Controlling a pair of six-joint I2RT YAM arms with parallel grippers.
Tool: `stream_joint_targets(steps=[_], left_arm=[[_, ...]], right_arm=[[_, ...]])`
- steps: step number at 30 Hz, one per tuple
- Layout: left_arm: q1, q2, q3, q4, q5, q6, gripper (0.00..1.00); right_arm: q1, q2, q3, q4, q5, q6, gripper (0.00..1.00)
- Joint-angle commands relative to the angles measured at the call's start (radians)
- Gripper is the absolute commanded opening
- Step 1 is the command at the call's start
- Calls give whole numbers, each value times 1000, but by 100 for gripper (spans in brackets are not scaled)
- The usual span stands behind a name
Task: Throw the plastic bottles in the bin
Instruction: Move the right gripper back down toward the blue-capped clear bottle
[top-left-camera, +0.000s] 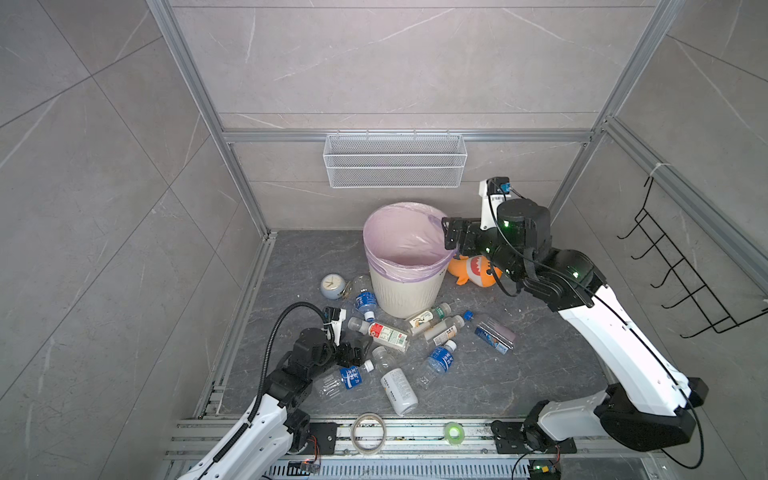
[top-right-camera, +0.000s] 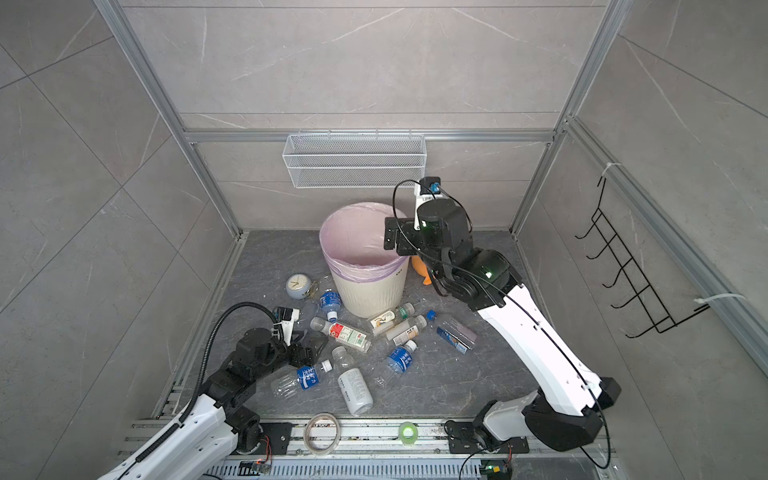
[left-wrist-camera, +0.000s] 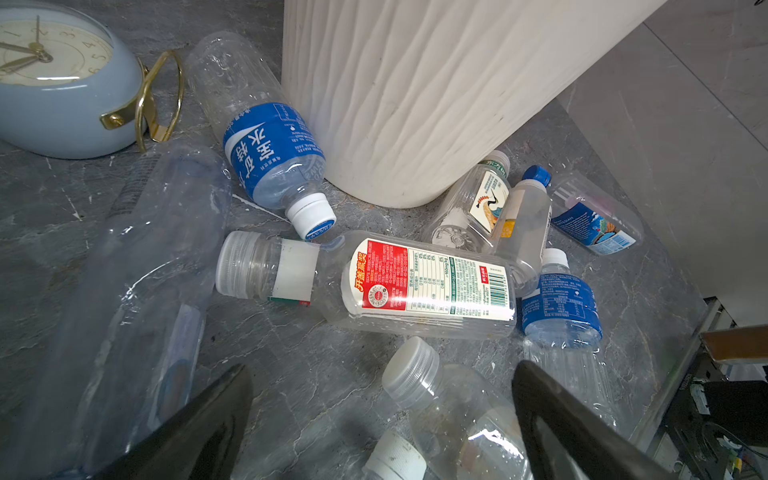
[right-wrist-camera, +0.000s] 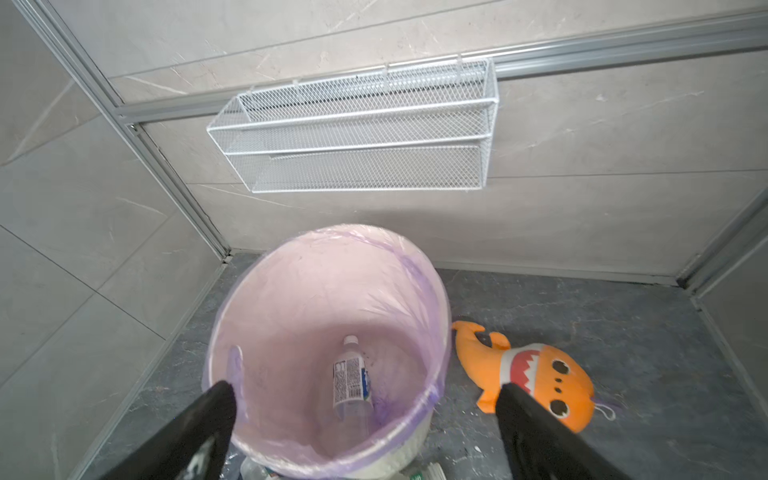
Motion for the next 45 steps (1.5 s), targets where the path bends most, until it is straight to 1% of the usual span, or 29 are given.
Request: stream_joint_targets(steps=[1, 7, 11, 14, 20, 25, 28, 31, 33, 37, 42, 45], left_arm=[[-35, 3, 51, -21, -40, 12, 100], [-132, 37, 110, -91, -139, 18, 100], [-206, 85, 156, -134, -207, 8, 99], [-240, 123, 191, -168, -253, -15, 98], [-260, 146, 219, -205, -302, -50, 97], [-262, 168, 240, -284, -341, -54, 95], [-262, 156, 229, -301, -342, -45, 94], [-262, 136, 213, -313, -335, -34, 91], [-263, 120, 203, -318, -336, -27, 90], [-262, 100, 178, -293, -325, -25, 89], [-263, 112, 146, -248, -307, -13, 90], [-263, 115, 131, -222, -302, -7, 90]], right_arm=[[1, -49, -124, -53, 31, -12, 99], [0, -180, -335, -95, 42, 15, 98], [-10, -224, -443, -161, 45, 47, 98], [-16, -260, -522, -180, 26, 62, 98], [-43, -293, -648, -222, 8, 95, 98], [-96, -295, -738, -211, -47, 101, 97], [-138, -272, -770, -189, -84, 93, 97], [-172, -231, -769, -175, -134, 76, 97], [-188, -193, -761, -172, -125, 67, 99], [-237, -106, -768, -134, -141, 57, 100], [-312, -4, -809, -37, -202, 53, 100], [-334, 40, -813, -10, -193, 50, 100]])
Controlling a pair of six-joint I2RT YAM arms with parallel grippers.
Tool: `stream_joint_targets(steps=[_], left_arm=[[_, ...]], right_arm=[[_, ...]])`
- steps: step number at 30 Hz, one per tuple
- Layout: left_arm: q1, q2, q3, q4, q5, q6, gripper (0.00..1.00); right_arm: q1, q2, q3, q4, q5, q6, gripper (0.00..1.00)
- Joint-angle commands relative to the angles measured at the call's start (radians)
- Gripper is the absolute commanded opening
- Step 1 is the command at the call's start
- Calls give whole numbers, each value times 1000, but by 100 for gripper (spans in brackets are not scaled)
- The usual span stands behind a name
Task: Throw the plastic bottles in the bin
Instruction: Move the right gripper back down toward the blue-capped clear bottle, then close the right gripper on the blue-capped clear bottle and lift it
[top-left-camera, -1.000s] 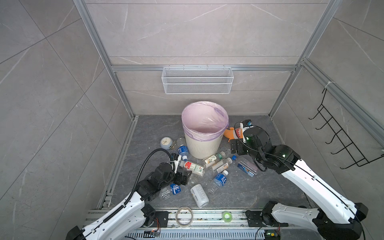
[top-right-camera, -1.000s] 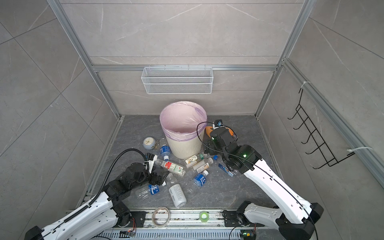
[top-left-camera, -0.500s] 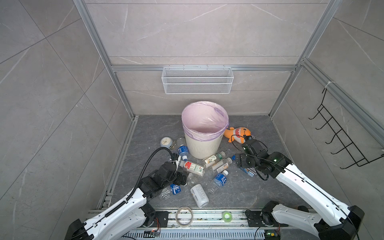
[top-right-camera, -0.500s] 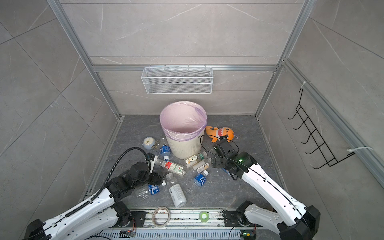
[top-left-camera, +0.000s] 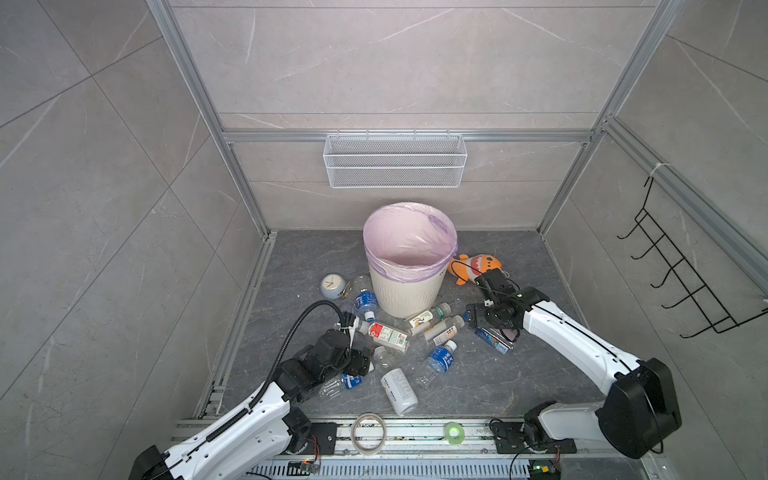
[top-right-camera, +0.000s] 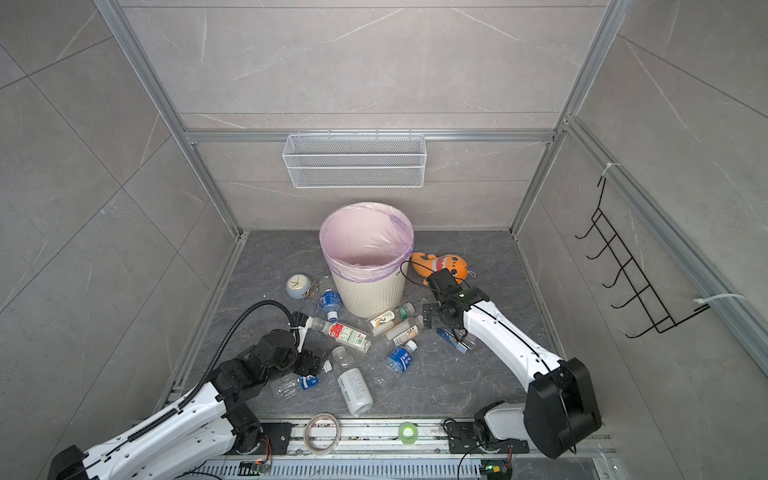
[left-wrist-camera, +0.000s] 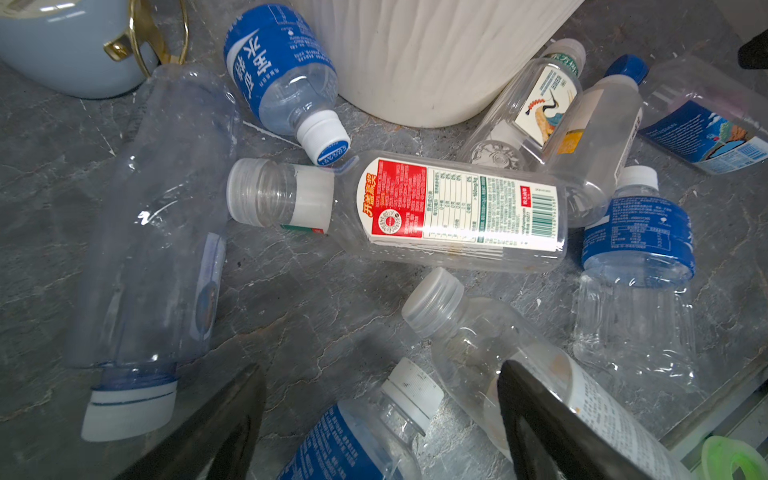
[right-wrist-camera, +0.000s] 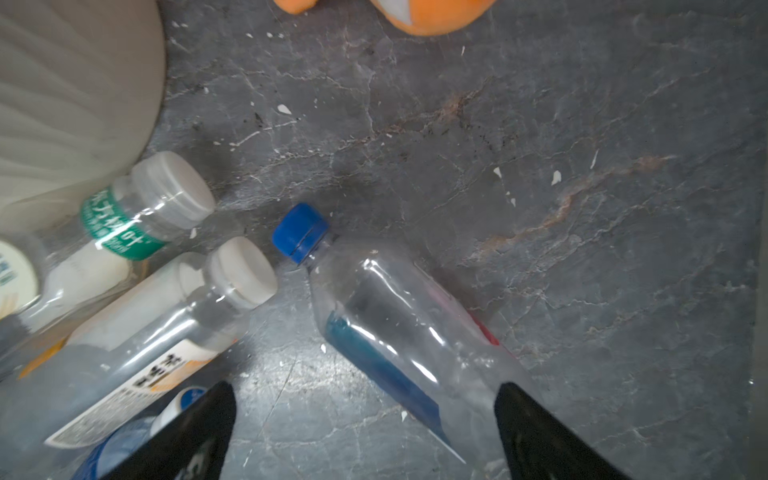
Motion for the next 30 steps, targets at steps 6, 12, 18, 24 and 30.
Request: stream_joint_targets(steps=[6, 12, 18, 24, 30], left_arm=[[-5, -7, -16, 72, 17, 27, 90], [-5, -25, -28, 83, 16, 27, 90], [-5, -24, -30, 86, 15, 27, 90], [-5, -38, -36, 89, 15, 27, 90], [-4, -40, -37, 91, 13, 27, 90]], right_arm=[[-38, 99, -6, 51, -8, -29, 99], [-47, 141, -6, 35, 17, -36, 100], [-51, 180, -6, 32, 32, -37, 100], [-51, 201, -6, 22, 26, -26, 99], [-56, 178, -32, 27, -18, 22, 90]])
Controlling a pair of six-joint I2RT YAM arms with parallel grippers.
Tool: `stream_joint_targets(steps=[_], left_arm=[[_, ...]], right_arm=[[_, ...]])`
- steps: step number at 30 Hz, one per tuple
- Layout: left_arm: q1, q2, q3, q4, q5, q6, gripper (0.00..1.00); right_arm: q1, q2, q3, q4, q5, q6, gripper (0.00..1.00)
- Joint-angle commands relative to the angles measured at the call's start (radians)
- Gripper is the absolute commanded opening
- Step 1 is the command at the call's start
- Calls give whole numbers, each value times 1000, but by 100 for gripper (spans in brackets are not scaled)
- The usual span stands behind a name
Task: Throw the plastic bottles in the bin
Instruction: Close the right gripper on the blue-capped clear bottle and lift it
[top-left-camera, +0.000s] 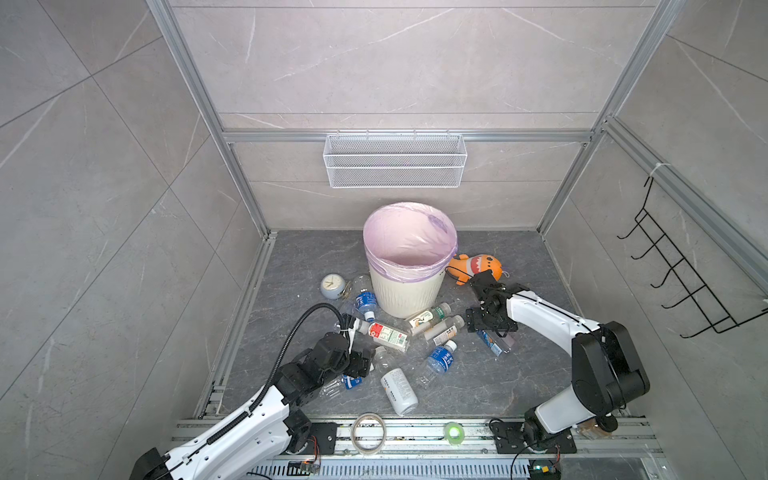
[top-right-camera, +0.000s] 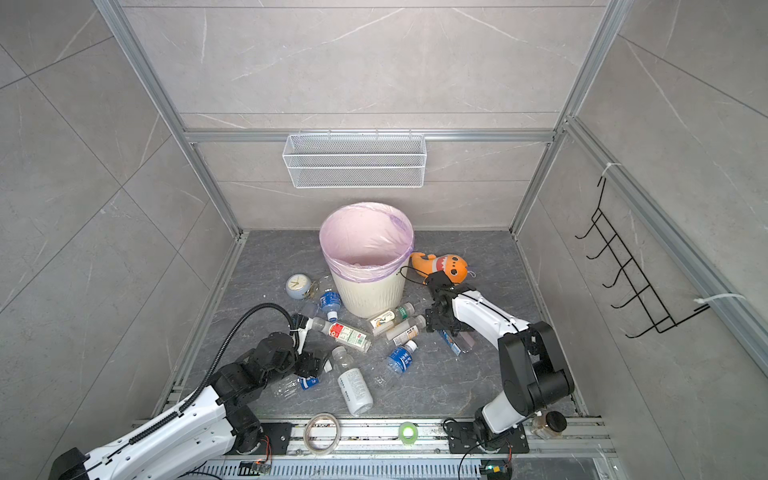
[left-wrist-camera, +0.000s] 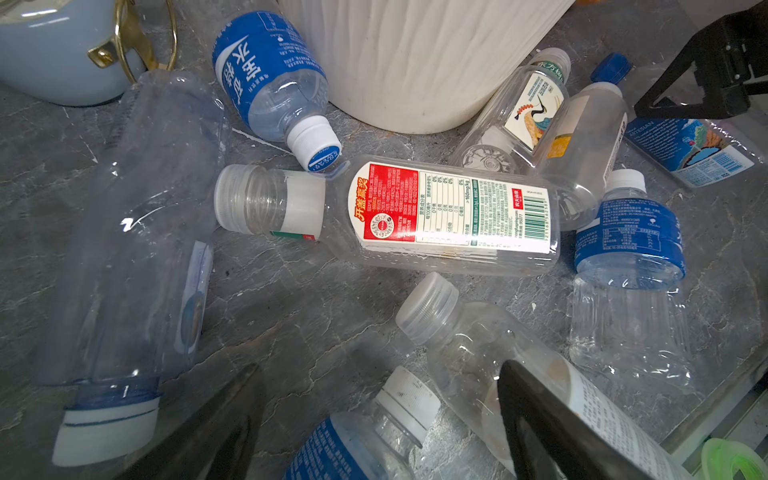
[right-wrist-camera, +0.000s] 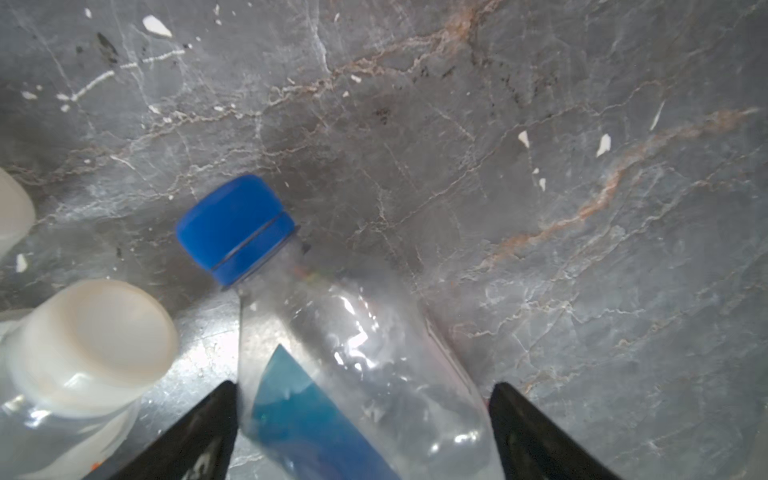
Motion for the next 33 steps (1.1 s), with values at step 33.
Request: stream_joint_targets(steps=[33], left_arm=[[-5, 22, 7, 36, 1, 20, 90]], right_arm=[[-7, -43, -155, 118, -142, 155, 74]])
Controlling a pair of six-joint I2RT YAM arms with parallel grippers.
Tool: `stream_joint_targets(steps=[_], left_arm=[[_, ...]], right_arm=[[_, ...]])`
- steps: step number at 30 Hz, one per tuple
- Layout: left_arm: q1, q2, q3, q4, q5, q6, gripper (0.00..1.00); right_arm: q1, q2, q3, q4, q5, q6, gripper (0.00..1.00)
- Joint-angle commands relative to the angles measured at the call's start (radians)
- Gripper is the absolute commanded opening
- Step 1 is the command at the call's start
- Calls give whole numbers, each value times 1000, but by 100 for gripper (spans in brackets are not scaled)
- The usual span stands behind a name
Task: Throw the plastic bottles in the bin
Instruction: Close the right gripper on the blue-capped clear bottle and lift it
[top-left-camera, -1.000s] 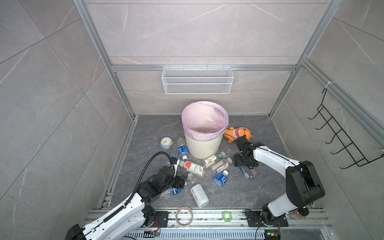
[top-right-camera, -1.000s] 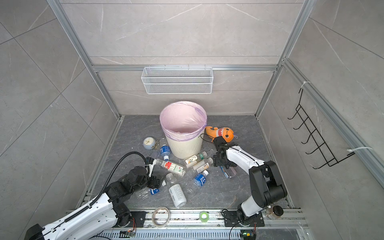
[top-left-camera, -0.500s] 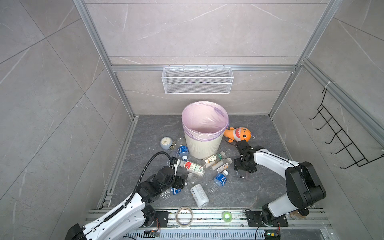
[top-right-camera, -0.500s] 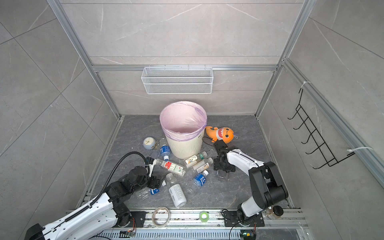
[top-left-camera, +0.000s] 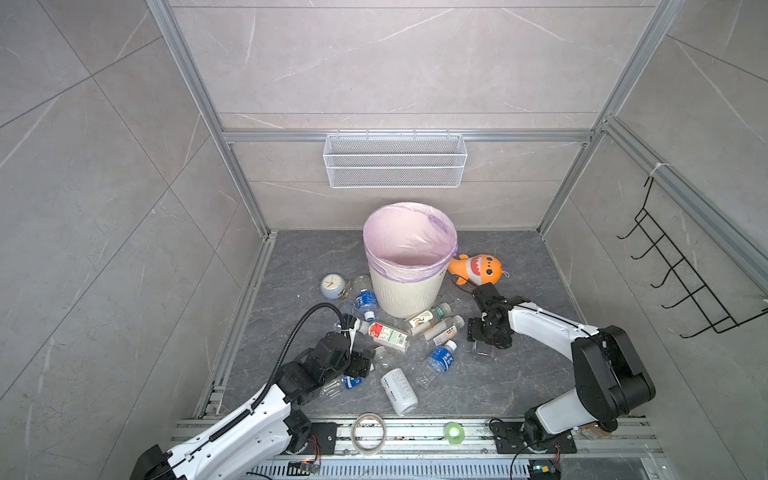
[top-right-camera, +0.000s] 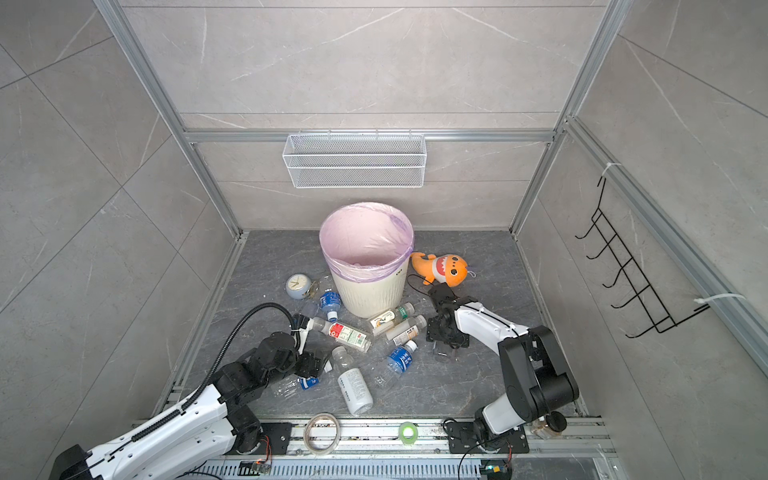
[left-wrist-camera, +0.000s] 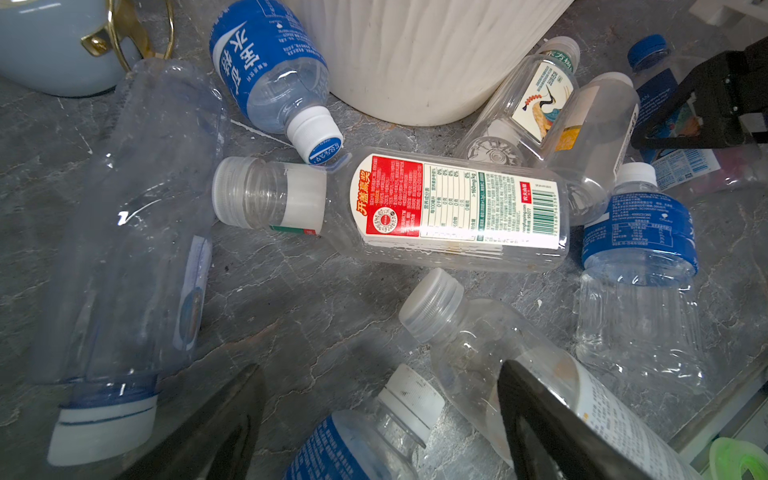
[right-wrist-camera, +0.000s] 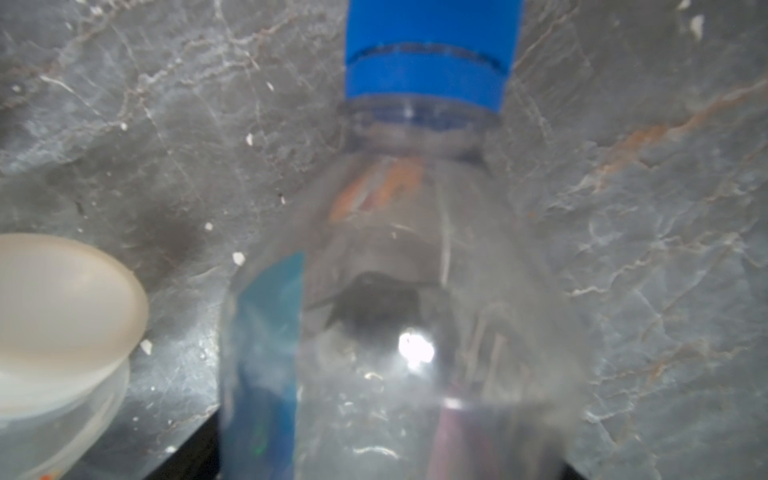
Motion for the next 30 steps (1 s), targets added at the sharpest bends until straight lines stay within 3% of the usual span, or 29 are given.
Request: stream_joint_targets(steps=[1, 4, 10, 30], left_arm=[[-4, 1, 6, 34, 1, 20, 90], [-5, 0, 6, 35, 1, 21, 90], [-5, 0, 4, 37, 1, 20, 90], [-5, 8, 6, 40, 5, 21, 90]], right_arm=[[-2, -8, -11, 9, -8, 11, 70], [-2, -27, -21, 15, -2, 13, 60], [-2, -119, -73, 49, 0, 15, 53], [37, -672, -303, 221, -102, -43, 48]])
